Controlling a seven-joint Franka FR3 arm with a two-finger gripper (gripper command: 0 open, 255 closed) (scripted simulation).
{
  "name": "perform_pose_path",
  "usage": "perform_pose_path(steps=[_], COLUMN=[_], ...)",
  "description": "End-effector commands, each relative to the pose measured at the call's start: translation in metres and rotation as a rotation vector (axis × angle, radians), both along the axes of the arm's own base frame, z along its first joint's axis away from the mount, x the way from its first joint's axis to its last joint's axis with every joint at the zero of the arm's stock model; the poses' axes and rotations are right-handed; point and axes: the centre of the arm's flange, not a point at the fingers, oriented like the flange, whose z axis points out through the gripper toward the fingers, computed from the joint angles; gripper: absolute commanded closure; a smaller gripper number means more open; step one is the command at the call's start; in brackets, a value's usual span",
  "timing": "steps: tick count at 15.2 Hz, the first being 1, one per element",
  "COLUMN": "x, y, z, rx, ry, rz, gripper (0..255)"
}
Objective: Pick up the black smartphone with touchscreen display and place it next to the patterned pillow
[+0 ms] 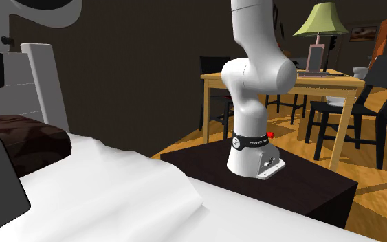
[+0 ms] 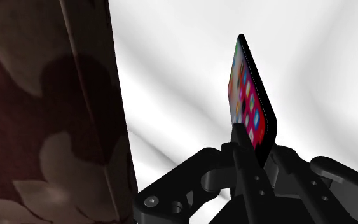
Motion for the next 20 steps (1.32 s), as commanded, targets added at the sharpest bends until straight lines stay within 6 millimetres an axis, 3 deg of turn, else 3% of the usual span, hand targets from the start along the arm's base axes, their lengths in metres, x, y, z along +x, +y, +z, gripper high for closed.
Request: perform_pose_path(steps=[1, 7, 8, 13, 17, 20], x=[0.0, 0.0, 0.0, 0.0, -0.008, -0.008], y=[0.0, 0.0, 0.0, 0.0, -0.006, -0.006], z=[-0.004, -0.004, -0.004, -0.004, 0.045, 0.045], rx=[0.0, 0.0, 0.0, 0.0, 0.0, 0.0], ry=[-0.001, -0.001, -0.001, -0.001, -0.001, -0.001], rz=[0.0, 0.0, 0.0, 0.0, 0.0, 0.0], gripper=[255, 255, 0, 0, 0, 0])
